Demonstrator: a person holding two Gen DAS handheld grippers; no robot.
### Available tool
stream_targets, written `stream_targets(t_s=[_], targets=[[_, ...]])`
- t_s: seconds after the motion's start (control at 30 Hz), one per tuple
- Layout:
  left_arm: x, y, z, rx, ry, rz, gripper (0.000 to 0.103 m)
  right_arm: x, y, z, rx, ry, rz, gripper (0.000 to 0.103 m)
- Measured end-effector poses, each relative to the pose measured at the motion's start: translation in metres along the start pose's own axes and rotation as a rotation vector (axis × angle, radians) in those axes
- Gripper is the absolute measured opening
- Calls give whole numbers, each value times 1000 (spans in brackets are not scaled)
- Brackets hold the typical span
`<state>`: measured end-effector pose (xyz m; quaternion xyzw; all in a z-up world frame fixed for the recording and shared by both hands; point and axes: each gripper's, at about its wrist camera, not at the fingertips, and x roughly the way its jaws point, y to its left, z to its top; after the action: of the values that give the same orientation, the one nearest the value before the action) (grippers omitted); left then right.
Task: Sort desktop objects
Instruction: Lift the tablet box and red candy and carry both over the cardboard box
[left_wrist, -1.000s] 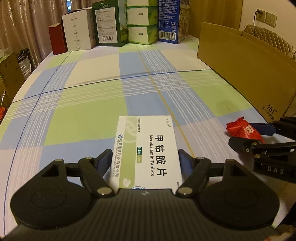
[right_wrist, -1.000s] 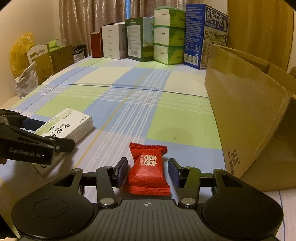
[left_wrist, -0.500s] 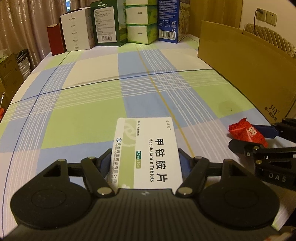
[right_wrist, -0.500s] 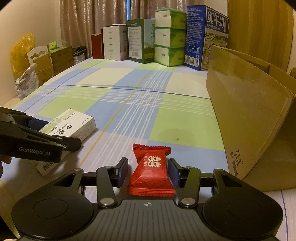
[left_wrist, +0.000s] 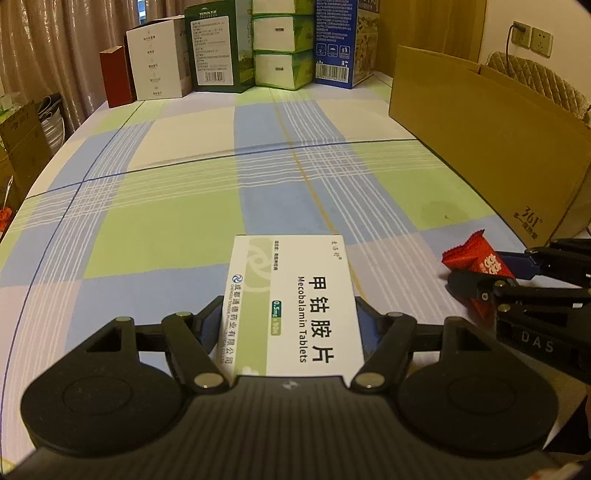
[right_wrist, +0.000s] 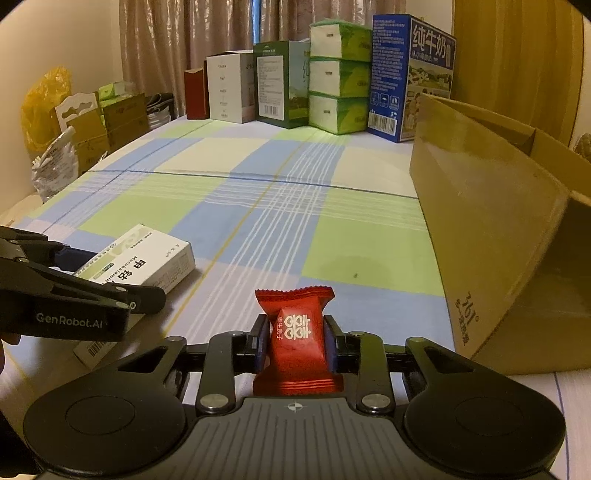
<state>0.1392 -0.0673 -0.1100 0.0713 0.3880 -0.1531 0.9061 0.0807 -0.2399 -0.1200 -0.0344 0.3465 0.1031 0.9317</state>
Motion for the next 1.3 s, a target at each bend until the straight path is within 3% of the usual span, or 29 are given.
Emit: stream_targets(t_s=[0.43,1.3], targets=[[-25,-10,-4,-16,19,6,67,-36,0,7,35,-35,-2,27],[-79,-35,-6,-34,-18,-7,67,-99,1,2,65,-91,-25,27]])
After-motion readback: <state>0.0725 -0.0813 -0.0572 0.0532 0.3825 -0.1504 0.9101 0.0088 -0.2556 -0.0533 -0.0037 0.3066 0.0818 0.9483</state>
